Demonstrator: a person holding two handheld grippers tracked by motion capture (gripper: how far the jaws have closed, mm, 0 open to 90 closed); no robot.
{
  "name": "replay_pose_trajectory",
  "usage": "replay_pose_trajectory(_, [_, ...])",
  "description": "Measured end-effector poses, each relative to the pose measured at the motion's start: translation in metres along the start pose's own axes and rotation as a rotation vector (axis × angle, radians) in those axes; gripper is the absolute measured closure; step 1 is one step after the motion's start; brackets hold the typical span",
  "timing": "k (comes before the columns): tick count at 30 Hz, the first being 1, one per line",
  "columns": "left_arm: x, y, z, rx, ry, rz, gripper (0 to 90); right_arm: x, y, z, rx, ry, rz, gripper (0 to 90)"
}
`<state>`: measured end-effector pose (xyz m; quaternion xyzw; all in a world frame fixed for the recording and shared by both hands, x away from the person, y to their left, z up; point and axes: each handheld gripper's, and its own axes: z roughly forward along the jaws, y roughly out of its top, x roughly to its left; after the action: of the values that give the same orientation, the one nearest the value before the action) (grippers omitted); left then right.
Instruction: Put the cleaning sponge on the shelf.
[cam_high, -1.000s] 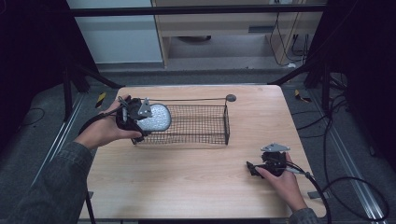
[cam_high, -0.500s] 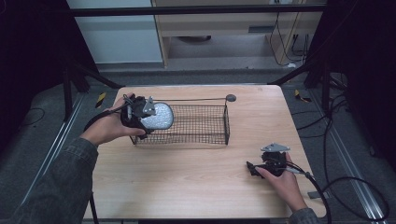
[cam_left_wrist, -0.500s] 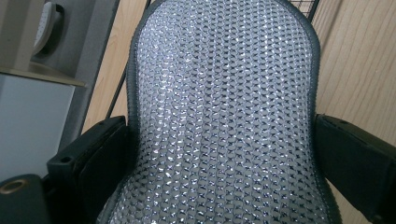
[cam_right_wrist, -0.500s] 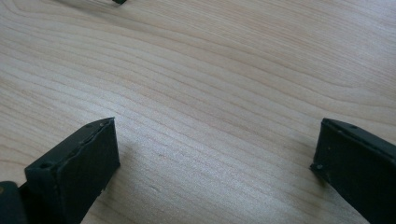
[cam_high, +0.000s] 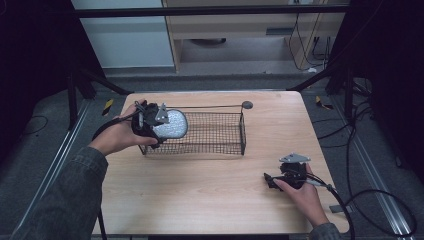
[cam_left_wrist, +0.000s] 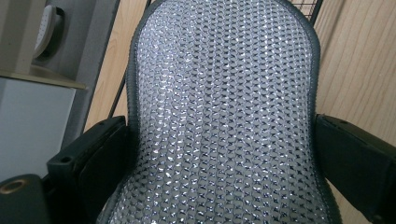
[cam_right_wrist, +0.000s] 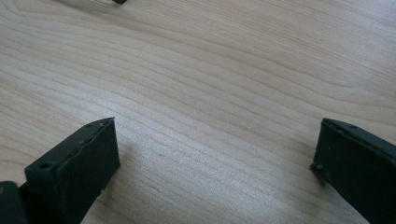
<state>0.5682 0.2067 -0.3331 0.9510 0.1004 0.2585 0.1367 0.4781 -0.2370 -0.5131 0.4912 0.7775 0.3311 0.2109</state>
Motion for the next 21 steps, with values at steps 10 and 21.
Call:
replay_pose_trajectory(10, [0.005,0.000,0.009,0.000,-0.007,-0.012,4.5,0.000,0.000,0.000,0.000,0.000,0.000,0.4])
replay_pose_trajectory(21, [0.014,-0.006,0.026,-0.014,-0.028,-0.031,4.5,0.000,0.000,0.000,0.000,-0.001,0.000,0.4])
